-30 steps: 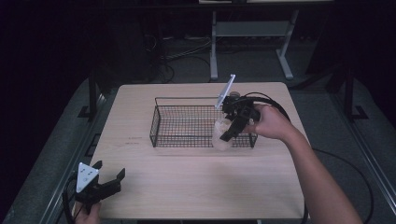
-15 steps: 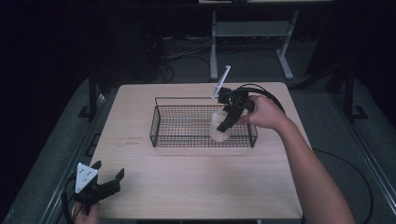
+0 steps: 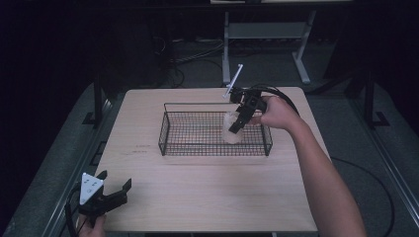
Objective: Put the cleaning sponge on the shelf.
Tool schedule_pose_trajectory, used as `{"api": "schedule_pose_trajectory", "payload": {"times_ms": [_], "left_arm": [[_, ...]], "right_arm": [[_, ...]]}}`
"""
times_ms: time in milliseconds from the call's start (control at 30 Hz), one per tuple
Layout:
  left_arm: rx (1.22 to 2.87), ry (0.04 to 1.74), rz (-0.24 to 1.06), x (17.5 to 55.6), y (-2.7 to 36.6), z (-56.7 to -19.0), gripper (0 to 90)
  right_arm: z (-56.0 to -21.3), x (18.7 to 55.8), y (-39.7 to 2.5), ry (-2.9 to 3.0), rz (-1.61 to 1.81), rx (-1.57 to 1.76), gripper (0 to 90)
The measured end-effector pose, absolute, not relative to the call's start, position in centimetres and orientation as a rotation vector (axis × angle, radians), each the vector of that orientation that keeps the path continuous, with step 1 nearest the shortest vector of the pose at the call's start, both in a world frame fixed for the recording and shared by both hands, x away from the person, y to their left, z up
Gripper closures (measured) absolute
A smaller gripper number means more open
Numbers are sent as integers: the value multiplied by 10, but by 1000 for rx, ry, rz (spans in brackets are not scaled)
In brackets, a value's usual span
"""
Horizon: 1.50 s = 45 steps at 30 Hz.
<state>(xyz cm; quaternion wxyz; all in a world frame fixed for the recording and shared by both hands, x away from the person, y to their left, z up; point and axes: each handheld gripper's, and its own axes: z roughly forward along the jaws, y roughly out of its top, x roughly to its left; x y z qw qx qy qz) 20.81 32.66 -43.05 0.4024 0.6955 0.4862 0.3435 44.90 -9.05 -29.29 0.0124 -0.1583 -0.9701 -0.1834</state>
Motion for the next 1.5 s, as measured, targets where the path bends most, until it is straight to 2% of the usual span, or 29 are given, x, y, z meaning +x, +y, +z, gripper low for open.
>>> {"api": "schedule_pose_trajectory", "payload": {"times_ms": [800,1500], "left_arm": [[1763,1220,876,207,325,-430,138],[1759,1220,876,207,325,-430,138]], "right_arm": [[-306,471,-86,-3029,-545,-570,280],[-332,483,-85,-3002,-519,-616,278]]}}
